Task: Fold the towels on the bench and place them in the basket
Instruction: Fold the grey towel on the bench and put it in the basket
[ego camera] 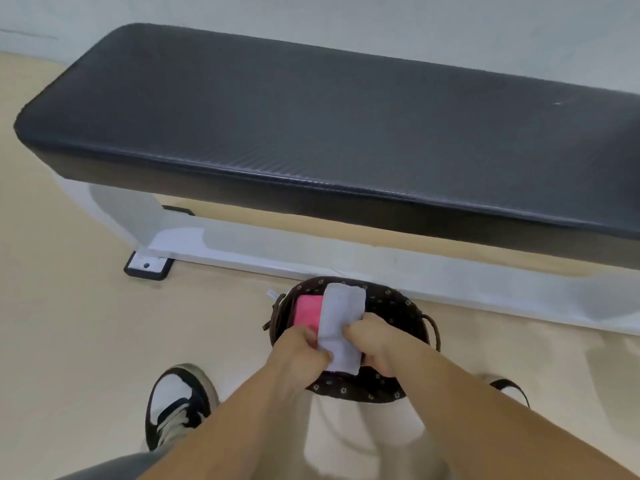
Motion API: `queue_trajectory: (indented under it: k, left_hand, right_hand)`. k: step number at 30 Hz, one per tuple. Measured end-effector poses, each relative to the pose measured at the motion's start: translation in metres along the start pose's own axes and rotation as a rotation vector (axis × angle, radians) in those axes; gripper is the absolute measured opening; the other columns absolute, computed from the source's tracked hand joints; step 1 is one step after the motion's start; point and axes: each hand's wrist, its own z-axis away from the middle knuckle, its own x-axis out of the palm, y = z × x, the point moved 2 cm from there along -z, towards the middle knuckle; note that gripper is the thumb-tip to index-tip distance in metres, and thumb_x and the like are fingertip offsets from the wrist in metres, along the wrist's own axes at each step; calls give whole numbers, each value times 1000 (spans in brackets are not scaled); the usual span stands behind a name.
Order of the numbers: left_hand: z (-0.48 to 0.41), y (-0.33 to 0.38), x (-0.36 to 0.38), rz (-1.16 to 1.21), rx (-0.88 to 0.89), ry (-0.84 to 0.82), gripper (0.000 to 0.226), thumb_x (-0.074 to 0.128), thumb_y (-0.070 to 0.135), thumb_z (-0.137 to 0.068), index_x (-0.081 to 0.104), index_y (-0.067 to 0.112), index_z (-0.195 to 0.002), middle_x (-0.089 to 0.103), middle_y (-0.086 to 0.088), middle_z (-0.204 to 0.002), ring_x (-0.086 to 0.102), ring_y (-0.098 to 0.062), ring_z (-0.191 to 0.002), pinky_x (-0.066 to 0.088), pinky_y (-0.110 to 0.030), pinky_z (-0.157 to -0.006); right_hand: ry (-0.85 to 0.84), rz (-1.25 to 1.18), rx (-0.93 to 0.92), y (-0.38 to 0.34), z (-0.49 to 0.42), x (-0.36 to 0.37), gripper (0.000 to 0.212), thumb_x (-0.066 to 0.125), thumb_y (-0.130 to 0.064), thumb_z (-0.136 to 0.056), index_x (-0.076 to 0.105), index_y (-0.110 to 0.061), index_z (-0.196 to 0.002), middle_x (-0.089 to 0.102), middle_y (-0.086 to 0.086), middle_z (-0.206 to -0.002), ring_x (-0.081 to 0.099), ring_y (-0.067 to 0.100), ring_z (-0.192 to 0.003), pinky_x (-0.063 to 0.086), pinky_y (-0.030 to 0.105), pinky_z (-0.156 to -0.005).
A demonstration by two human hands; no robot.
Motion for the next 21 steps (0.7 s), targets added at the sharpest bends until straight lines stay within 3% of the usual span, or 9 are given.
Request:
queue_trajectory:
  k: [1, 3, 5, 8, 11, 15, 21]
  left_hand:
    - [-4, -2, 3, -36, 9, 25, 12, 72, 16, -84, 63, 11, -88, 71, -10, -89, 67, -30, -87, 55, -38, -77]
    - [-12, -2, 8, -107, 52, 52, 14, 70, 20, -84, 65, 13, -95, 74, -9, -97, 69, -29, -97, 57, -42, -87]
    - [-19, 3, 12, -229, 97, 68, 13, 65, 21, -88, 64, 13, -98, 73, -4, -99, 68, -26, -97, 55, -36, -86]
    - [-28, 19, 16, -470, 229, 109, 11, 56, 20, -96, 61, 17, -105, 68, -4, -110, 65, -25, -104, 48, -28, -80]
    - [-37, 28, 26, -623, 306, 45, 35, 56, 29, -97, 54, 22, -132, 54, 1, -132, 60, -24, -114, 53, -38, -91]
    - [-50, 21, 41, -874, 466, -8, 42, 60, 27, -95, 49, 22, -135, 34, 4, -150, 44, -22, -131, 51, -41, -92]
    - [-62, 0, 48, -1030, 502, -95, 78, 72, 20, -85, 31, 25, -151, 7, 1, -169, 12, -23, -157, 37, -39, -116]
  right_hand:
    - [31, -12, 13, 4, -8, 4, 52, 55, -21, -83, 57, -9, -133, 66, 13, -118, 65, 33, -105, 58, 47, -93]
    - [107, -16, 18, 4, -15, 5, 39, 54, -16, -94, 54, -5, -132, 61, 10, -107, 60, 29, -101, 53, 37, -87]
    - [112, -19, -2, 8, -22, 5, 24, 53, -13, -101, 54, -5, -124, 60, 6, -97, 59, 27, -98, 51, 36, -84]
    - [78, -69, 6, 14, -26, 10, 31, 48, -29, -107, 52, -16, -135, 64, 8, -116, 66, 29, -103, 61, 40, -81]
    - [73, -87, 42, 20, -29, 15, 27, 41, -40, -109, 52, -24, -127, 63, 6, -115, 69, 30, -100, 64, 39, -64]
    - [148, -29, 37, 28, -34, 11, 24, 38, -44, -108, 49, -28, -122, 64, 6, -110, 70, 29, -96, 63, 39, -64]
    - [44, -117, 58, 38, -40, 8, 21, 43, -37, -109, 53, -27, -125, 67, 7, -110, 67, 27, -98, 57, 34, -60]
